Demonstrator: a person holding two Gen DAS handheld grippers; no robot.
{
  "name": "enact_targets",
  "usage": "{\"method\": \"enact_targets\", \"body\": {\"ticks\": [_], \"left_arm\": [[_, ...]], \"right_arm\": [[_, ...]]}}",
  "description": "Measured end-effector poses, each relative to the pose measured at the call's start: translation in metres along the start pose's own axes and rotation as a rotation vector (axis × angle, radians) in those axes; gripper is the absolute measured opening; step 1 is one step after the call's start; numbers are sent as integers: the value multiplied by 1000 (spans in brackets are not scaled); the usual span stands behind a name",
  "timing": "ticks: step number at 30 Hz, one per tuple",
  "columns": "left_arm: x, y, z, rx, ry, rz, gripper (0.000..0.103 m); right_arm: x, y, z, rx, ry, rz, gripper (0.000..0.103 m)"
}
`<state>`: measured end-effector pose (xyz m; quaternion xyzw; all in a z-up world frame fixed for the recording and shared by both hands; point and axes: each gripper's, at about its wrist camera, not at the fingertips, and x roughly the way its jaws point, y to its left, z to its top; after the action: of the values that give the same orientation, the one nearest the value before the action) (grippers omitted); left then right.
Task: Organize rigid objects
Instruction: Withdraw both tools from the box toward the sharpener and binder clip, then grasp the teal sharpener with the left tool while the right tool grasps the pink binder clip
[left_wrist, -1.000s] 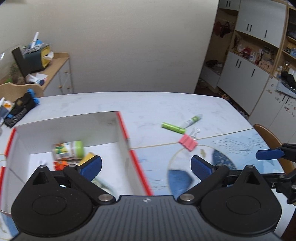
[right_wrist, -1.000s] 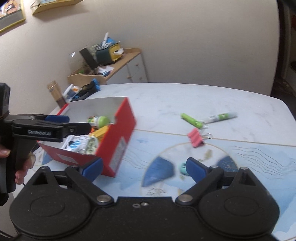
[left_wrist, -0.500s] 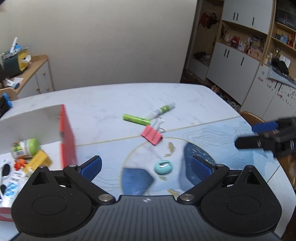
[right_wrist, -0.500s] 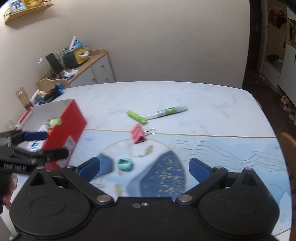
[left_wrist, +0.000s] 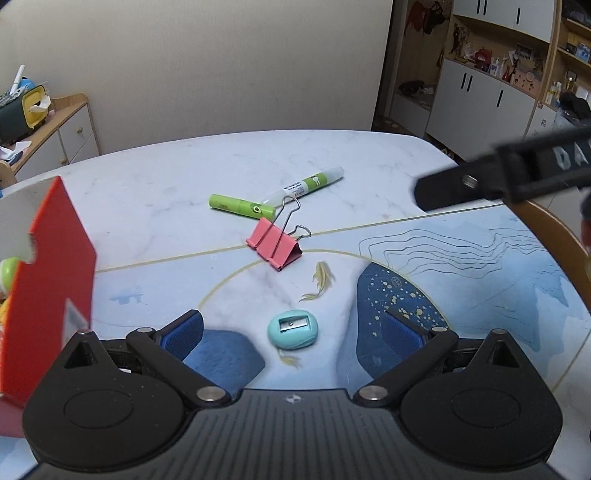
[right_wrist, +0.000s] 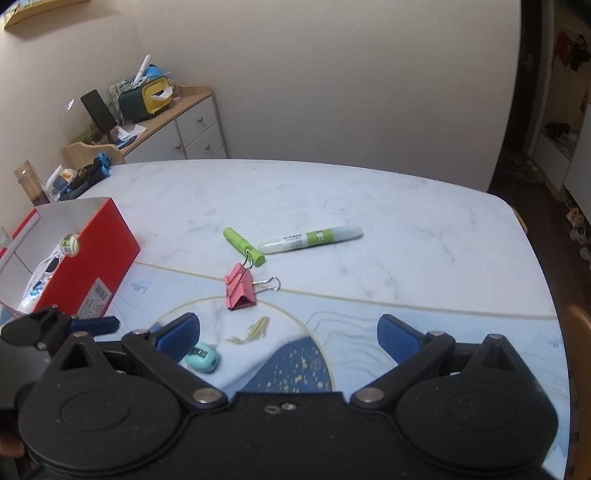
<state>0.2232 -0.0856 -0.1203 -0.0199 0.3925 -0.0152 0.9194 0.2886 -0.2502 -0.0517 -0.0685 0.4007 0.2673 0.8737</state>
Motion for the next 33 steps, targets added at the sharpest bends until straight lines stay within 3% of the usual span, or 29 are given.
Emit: {"method": "enact_targets", "body": {"ticks": [14, 22, 28, 33], "left_arm": [[44, -10, -11, -13, 3, 58, 103], [53, -9, -18, -16, 0, 76, 103], [57, -13, -22, -12, 7, 77, 99], [54, -14, -22, -17, -6, 80, 84]], "right_arm": [[92, 34, 22, -146, 110, 102, 98], [133, 47, 25, -169, 161, 90, 89], [150, 50, 23, -184, 187, 97, 74], [156, 51, 22, -189, 199, 100, 56]]}}
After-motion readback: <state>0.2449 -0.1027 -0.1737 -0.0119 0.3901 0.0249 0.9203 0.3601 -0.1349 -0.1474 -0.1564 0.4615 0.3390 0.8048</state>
